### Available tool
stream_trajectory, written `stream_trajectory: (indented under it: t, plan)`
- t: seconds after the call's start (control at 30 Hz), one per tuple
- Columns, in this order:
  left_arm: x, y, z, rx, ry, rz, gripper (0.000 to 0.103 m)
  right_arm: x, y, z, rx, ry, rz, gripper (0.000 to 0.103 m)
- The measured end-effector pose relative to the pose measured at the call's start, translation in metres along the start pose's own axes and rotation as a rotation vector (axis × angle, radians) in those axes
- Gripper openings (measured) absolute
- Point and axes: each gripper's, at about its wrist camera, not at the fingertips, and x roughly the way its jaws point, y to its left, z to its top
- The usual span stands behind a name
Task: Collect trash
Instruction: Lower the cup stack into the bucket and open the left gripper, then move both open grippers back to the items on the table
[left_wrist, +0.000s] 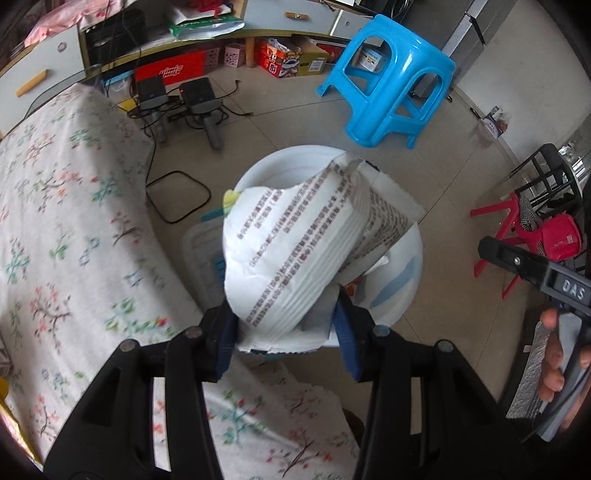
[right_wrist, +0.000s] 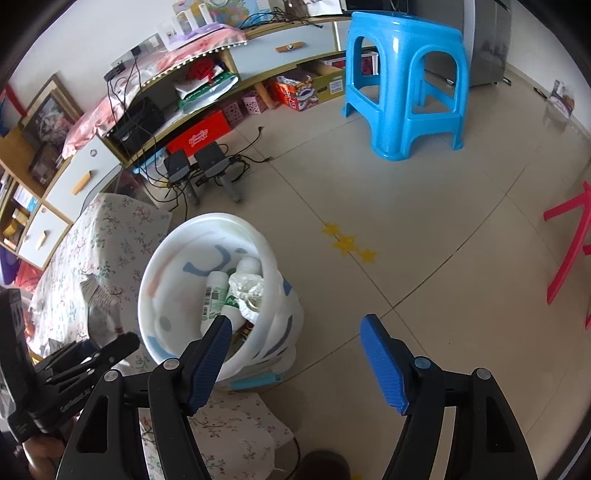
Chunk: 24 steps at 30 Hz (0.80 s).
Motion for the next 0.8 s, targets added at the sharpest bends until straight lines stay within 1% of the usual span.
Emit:
stream_trajectory:
  t: [0.07, 0.1, 0.13, 0.2, 0.3, 0.6, 0.8]
  plan:
    - [0.002, -0.003, 0.003, 0.011, -0.027, 0.003, 0.066, -0.001, -0.003, 0.000, 0.002, -0.001, 0.001, 0.074]
    - [0.001, -0.003, 0.004, 0.016, -0.041, 0.026, 0.081, -0.001, -0.003, 0.000, 0.003, -0.001, 0.002, 0.074]
    - [-0.001, -0.004, 0.004, 0.016, -0.063, 0.065, 0.087, -0.002, -0.003, 0.000, 0.004, -0.001, 0.003, 0.074]
    - [-0.003, -0.003, 0.004, 0.022, -0.084, 0.093, 0.088, -0.002, -0.003, 0.000, 0.002, -0.004, 0.007, 0.074]
    - [-0.005, 0.002, 0.003, 0.011, -0.077, 0.115, 0.089, -0.002, 0.000, -0.001, -0.006, -0.005, 0.008, 0.074]
    - [-0.031, 0.015, -0.009, -0.008, -0.104, 0.122, 0.090, -0.005, 0.011, -0.003, -0.015, -0.015, 0.021, 0.074]
    - [-0.055, 0.031, -0.023, -0.030, -0.122, 0.142, 0.093, -0.008, 0.032, -0.008, -0.072, -0.026, 0.018, 0.074]
